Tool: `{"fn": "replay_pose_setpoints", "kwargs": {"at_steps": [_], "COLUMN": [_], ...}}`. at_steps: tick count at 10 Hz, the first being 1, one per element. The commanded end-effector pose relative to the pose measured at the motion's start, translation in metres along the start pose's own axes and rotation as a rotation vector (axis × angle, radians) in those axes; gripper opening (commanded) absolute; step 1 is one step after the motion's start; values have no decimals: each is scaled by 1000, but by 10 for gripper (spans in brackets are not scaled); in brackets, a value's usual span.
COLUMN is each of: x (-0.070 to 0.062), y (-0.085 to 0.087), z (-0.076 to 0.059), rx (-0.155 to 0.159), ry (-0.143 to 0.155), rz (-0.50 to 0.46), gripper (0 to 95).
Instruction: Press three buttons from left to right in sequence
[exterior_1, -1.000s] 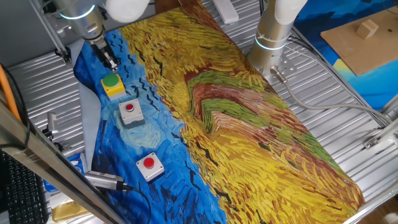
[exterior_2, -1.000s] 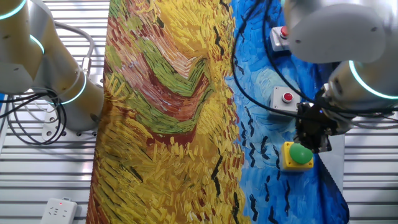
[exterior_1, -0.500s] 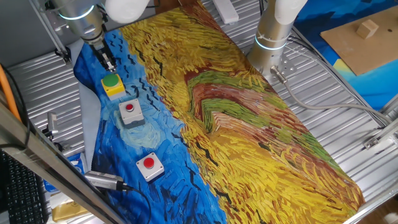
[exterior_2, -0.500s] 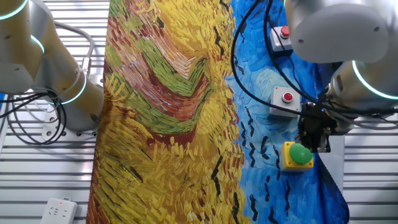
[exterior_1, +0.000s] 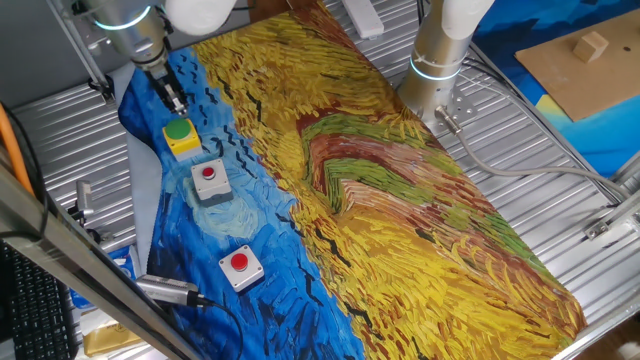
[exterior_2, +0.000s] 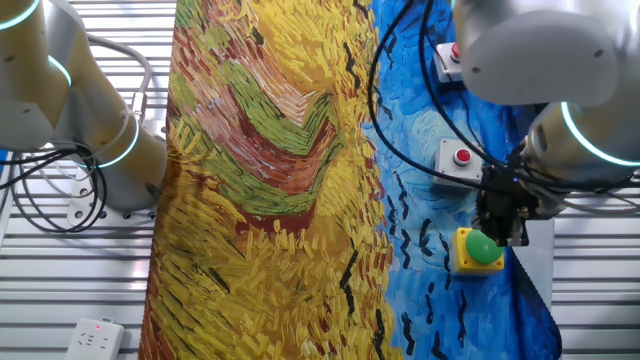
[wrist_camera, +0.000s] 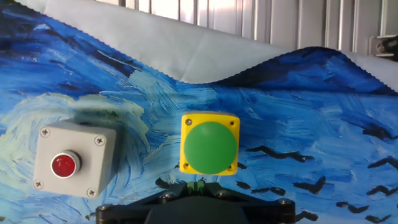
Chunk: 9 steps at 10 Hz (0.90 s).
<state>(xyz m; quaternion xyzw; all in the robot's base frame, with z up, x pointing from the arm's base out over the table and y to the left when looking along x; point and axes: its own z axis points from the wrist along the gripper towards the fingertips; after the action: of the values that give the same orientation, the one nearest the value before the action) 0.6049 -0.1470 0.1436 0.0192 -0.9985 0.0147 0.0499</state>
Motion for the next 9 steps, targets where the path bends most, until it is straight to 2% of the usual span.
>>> {"fn": "replay_pose_setpoints", "kwargs": {"at_steps": [1,4,6,7,9], "x": [1,1,-1,-5,-12], "y": [-2,-10,-24,-30,-31], "z": [6,13,13,11,12], "rx": [4,10,10,4,2], "ry": [-18,-23,-27,-32,-30], "rz": [15,5,-15,-18,-19], "gripper": [0,0,0,0,0]}}
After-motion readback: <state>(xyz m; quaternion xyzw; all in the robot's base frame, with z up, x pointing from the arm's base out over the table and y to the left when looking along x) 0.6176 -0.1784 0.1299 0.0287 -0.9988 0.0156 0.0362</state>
